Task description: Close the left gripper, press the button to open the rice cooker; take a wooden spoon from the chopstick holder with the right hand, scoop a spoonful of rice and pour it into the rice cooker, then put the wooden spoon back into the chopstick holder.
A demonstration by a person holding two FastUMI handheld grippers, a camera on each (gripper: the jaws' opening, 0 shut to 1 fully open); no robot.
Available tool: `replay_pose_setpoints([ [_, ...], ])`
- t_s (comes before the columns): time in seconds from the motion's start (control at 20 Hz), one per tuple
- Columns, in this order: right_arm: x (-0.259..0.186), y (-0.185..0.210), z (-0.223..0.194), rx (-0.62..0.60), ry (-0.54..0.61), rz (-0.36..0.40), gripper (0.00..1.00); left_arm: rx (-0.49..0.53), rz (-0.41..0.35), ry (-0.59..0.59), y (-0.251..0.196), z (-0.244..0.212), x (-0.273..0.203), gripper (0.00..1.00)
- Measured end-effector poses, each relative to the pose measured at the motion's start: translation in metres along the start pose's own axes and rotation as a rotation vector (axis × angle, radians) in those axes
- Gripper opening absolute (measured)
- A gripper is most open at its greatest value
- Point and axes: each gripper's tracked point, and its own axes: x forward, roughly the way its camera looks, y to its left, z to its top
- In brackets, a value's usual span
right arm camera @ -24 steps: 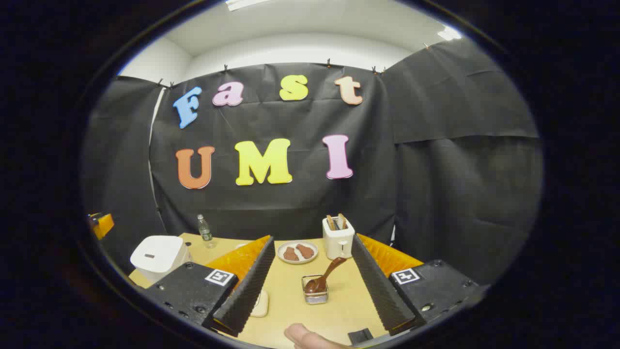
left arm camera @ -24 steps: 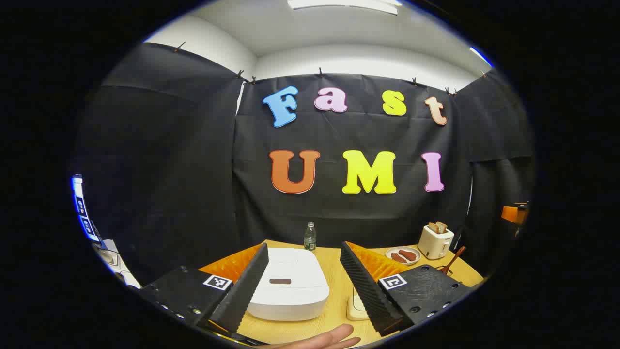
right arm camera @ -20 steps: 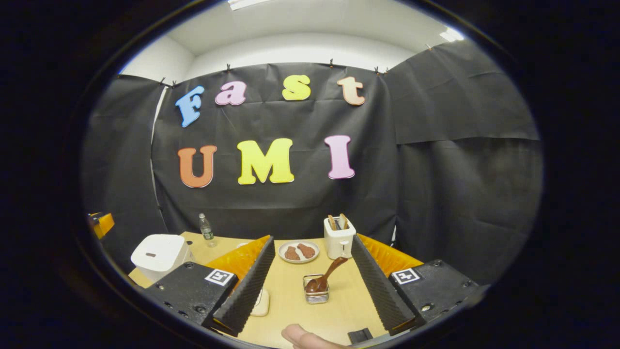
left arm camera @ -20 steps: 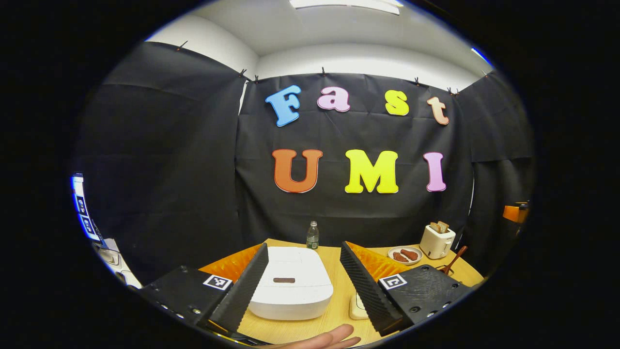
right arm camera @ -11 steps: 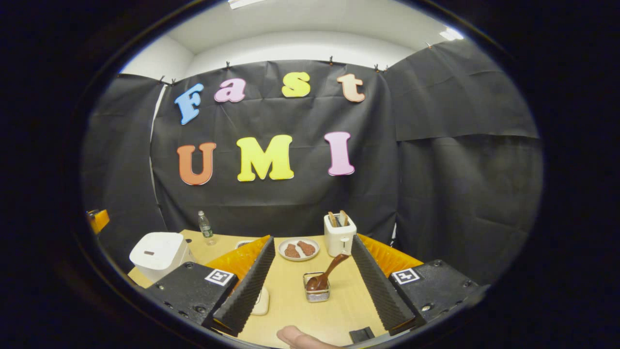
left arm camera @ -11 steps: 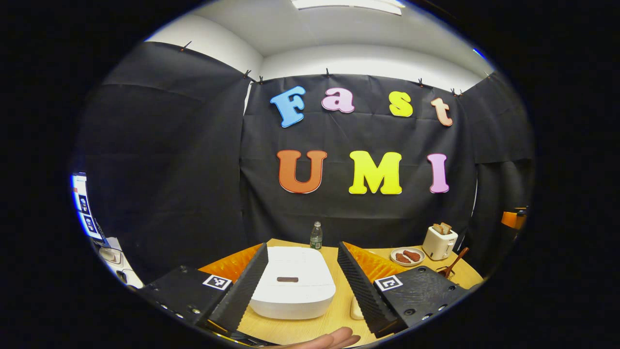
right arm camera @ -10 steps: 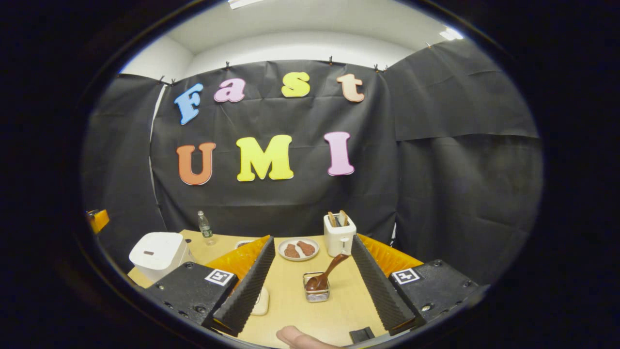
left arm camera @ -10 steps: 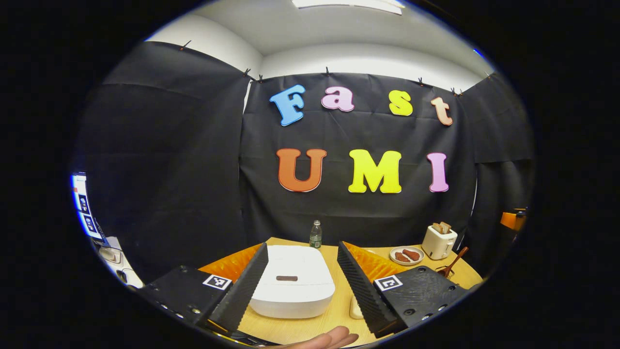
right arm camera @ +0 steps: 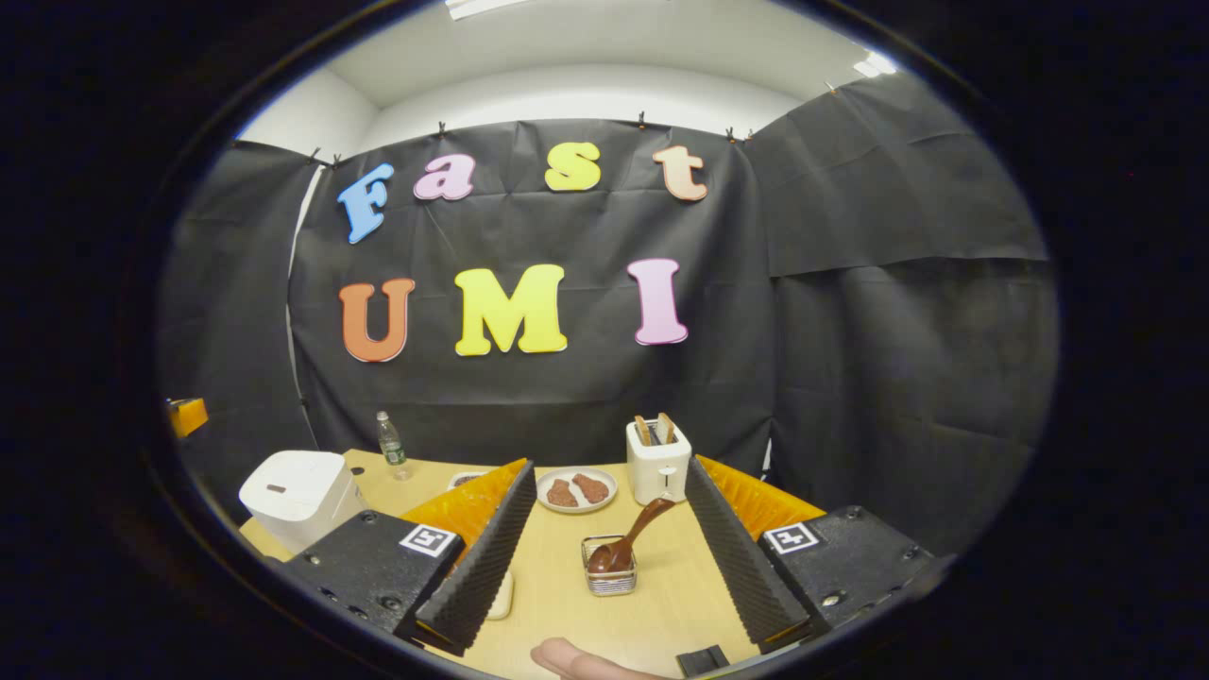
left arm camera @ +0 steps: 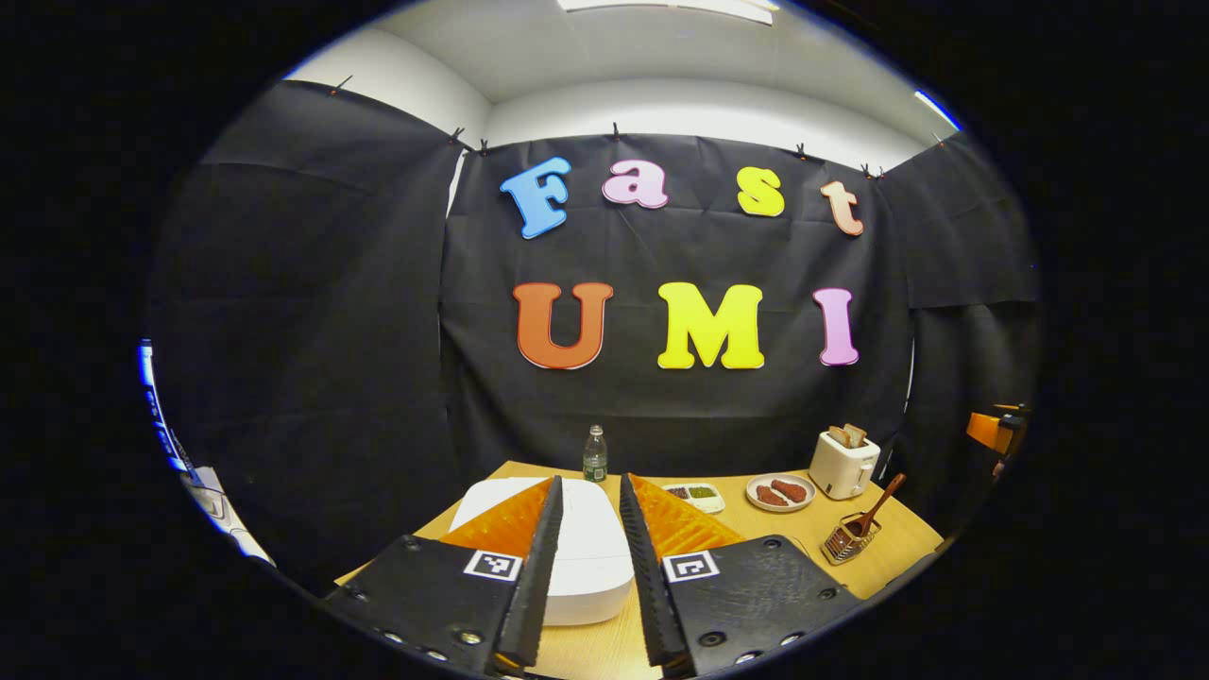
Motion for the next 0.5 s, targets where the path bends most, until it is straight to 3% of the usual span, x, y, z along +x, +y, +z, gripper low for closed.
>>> replay_pose_setpoints([
  [0.1,0.003,-0.004,0.000,0.002,-0.009,0.002,1.00,0.030,0.030,0.014,0.008,-0.003,0.009,0.34],
  [0.3,0.015,-0.011,-0.011,-0.010,-0.035,-0.010,1.00,0.053,0.044,0.071,0.007,-0.025,0.040,0.34],
  [0.4,0.022,-0.013,-0.022,-0.016,-0.022,-0.010,1.00,0.041,0.048,0.134,0.012,-0.039,0.042,0.00],
  [0.5,0.028,-0.014,-0.032,-0.014,-0.004,0.001,1.00,0.043,0.059,0.183,0.018,-0.051,0.048,0.01],
])
